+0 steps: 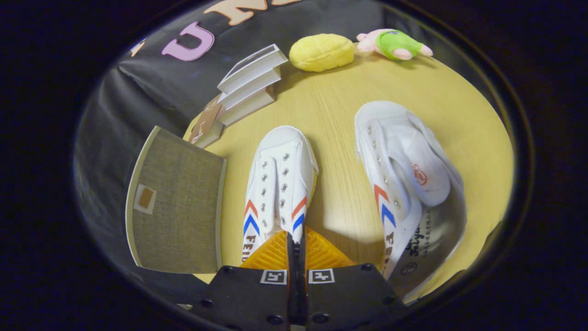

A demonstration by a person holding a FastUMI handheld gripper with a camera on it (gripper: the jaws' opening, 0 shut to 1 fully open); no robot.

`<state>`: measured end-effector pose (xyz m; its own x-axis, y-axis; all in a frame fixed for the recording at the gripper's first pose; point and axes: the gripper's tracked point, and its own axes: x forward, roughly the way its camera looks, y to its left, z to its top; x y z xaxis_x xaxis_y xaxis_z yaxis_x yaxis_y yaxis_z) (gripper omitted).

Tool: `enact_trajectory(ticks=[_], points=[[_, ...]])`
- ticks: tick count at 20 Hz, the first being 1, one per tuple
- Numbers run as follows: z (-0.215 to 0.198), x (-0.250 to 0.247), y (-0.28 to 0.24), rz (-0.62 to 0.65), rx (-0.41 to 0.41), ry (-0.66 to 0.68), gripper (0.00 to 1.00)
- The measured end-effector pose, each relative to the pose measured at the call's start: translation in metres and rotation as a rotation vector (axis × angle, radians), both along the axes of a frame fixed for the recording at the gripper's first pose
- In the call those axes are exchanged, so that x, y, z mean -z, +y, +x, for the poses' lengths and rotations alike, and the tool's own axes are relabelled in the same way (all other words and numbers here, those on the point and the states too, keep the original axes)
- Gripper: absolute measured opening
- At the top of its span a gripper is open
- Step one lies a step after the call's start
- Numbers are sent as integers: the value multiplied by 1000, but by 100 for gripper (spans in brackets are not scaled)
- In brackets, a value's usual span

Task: Open the storage box then place both shoes into the box .Put the left shoe in first, then the right shoe, with the right side of both shoes facing outward in a uniform manner.

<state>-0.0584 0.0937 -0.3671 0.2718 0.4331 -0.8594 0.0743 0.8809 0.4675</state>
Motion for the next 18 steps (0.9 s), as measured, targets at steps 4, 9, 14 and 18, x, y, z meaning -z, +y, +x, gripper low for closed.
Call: enact_trajectory(ticks=[4,9,14,18], points=[[-2,-12,16,136,80,68,3],[1,-39,37,256,135,88,3],[18,-91,55,315,115,23,3],[33,-136,75,341,102,-31,3]])
